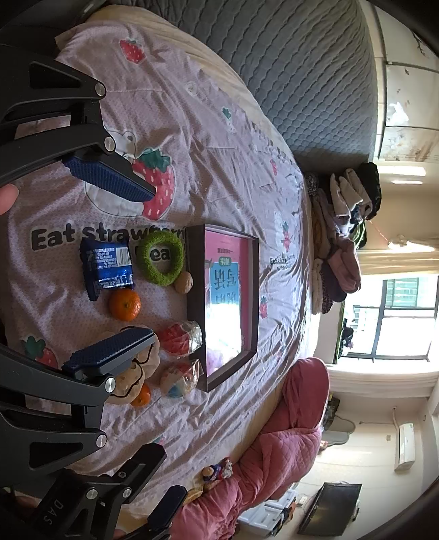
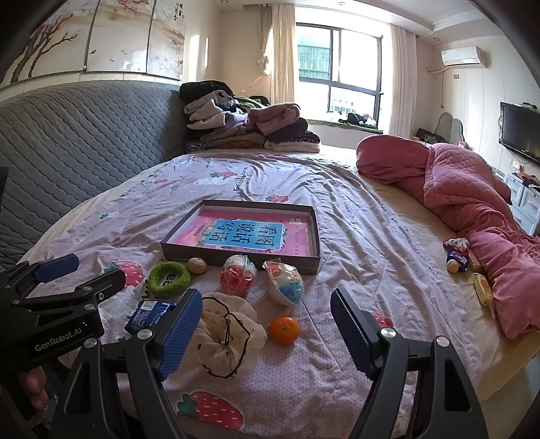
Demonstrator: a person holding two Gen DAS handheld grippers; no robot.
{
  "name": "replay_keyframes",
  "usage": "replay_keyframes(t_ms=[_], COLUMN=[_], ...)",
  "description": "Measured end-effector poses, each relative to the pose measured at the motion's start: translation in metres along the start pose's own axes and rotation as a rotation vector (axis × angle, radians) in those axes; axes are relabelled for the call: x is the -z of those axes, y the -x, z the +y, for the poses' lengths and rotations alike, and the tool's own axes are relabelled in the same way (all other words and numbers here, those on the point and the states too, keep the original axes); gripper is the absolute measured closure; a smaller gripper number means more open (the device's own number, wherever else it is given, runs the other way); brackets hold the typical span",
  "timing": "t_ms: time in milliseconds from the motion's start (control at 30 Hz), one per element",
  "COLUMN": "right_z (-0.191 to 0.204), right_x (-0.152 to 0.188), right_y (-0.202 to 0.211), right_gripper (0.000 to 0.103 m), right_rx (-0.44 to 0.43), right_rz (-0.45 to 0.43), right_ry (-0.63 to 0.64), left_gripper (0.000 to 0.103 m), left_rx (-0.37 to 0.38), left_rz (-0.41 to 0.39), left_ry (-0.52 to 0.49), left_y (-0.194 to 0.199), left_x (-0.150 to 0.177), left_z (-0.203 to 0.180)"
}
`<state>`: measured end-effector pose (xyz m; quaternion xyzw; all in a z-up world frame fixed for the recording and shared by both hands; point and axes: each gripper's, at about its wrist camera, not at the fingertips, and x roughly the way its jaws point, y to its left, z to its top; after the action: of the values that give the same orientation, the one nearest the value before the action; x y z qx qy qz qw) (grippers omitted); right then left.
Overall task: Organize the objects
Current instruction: 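Move left gripper to blue snack packet while right gripper approaches white drawstring pouch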
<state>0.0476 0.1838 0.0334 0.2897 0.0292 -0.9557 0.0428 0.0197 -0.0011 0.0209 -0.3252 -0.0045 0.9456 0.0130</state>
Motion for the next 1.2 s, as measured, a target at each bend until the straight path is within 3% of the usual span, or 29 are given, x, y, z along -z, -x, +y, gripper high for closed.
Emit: replay_keyframes(t_ms=[533,1200], right_z=[0.002,0.0], right_x=[0.002,0.024], right_y=[0.012,-0.006], right_gripper=[0.025,0.025], right_rx=[-0.012,-0.043], right_rz=[-0.009,0.082], right_ry=[0.009,-0.006], left_gripper=[0.025,0.025], left_rx=[0.003,0.045], left_rz=[0.022,0.172], left_ry=[0.011,0.036], left_y=[0.01,-0.019], left_x=[0.008,0.038], left_z=[0.009,0.015])
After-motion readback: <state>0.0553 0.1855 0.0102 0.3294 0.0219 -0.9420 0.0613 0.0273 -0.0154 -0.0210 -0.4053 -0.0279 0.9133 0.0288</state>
